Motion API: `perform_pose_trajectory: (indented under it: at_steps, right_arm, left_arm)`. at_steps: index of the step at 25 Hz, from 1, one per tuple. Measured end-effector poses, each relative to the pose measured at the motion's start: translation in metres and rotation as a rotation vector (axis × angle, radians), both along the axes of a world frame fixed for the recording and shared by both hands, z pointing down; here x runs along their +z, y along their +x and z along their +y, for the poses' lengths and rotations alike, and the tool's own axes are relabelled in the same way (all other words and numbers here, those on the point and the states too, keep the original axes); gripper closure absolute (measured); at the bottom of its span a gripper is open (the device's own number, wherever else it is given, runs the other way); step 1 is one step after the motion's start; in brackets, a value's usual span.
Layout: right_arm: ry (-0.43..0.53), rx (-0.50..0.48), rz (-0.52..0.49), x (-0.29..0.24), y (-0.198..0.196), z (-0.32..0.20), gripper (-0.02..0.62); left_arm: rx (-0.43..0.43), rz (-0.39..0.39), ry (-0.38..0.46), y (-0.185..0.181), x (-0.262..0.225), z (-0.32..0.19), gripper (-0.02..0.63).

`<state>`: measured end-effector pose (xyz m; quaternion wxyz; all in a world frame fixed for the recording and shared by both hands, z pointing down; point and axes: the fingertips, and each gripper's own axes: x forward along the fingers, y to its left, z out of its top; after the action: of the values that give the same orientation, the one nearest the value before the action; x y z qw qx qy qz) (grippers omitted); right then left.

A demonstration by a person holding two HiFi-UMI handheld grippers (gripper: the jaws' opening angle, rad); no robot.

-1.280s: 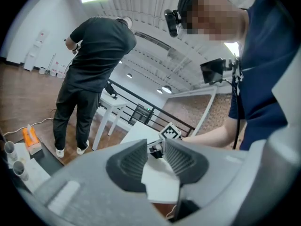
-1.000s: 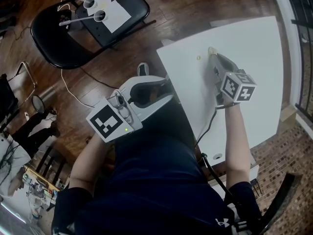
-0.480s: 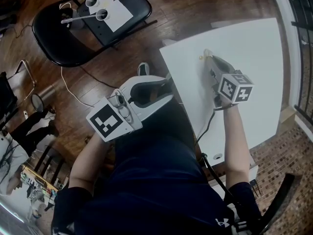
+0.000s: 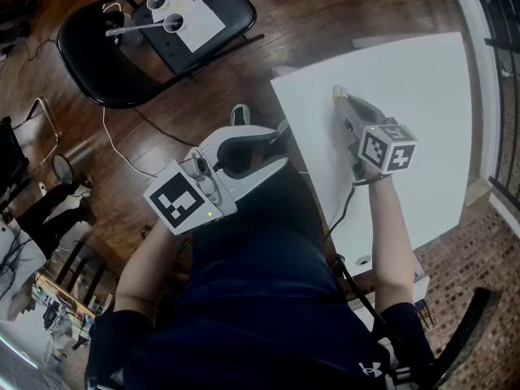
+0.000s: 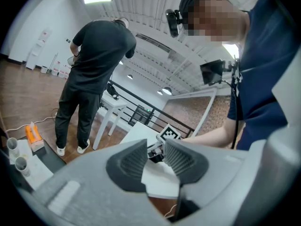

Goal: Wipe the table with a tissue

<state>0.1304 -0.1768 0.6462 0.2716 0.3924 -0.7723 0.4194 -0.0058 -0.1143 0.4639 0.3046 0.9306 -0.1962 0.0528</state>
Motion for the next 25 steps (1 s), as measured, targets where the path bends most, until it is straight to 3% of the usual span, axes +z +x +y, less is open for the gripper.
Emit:
perform_pose_trajectory:
  at_steps: [25]
  right_arm:
    - [-0.071, -0.177, -0.062, 0.001, -0.085, 0.052, 0.577]
  left_arm:
    - [-0.008, -0.001, 0.013, -0.012, -0.007, 0.007, 0.485]
